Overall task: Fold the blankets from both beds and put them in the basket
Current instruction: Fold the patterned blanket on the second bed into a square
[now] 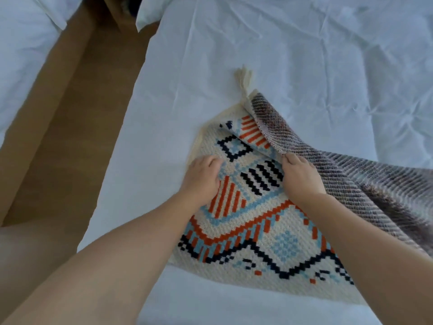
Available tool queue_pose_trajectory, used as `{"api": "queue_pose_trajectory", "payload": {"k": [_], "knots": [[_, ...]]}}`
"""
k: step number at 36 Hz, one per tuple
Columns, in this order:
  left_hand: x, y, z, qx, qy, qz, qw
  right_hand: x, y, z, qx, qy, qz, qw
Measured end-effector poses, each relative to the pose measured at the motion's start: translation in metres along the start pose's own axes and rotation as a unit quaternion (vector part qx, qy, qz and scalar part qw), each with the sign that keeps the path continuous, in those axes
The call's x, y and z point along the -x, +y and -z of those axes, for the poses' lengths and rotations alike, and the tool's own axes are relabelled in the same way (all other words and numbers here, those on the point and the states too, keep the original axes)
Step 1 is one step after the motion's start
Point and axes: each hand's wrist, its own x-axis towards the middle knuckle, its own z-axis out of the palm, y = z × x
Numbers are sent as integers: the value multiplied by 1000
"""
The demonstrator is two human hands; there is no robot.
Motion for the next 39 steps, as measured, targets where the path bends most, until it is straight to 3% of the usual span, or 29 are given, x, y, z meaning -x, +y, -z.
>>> {"api": "queue_pose_trajectory", "payload": {"k": [6,10,15,19,23,30,34,37,39], "knots": [[-132,22,4,-56,51,-86,993,6,1,-17,10,-1,14,1000],[-177,25,-4,-60,-30,-80,995,10,5,-32,6,23,16,1000],[-194,18,-13,-38,-54,-71,995,10,9,-36,-8,54,13,998],[-174,19,4,-16,-9,-103,995,9,16,-34,28,76,-50,995],[-140,5,25,6,11,-146,989,8,22,-25,12,22,-94,995],[-50,-25,37,21,19,-146,989,24,25,1,-42,24,-62,997],[5,-36,35,-43,35,-125,991,44,29,6,-79,1,-73,994],[42,-45,31,-78,55,-167,981,63,25,1,-47,-47,-61,996],[65,-47,31,-69,21,-187,980,80,18,-4,-38,-76,-47,995]]}}
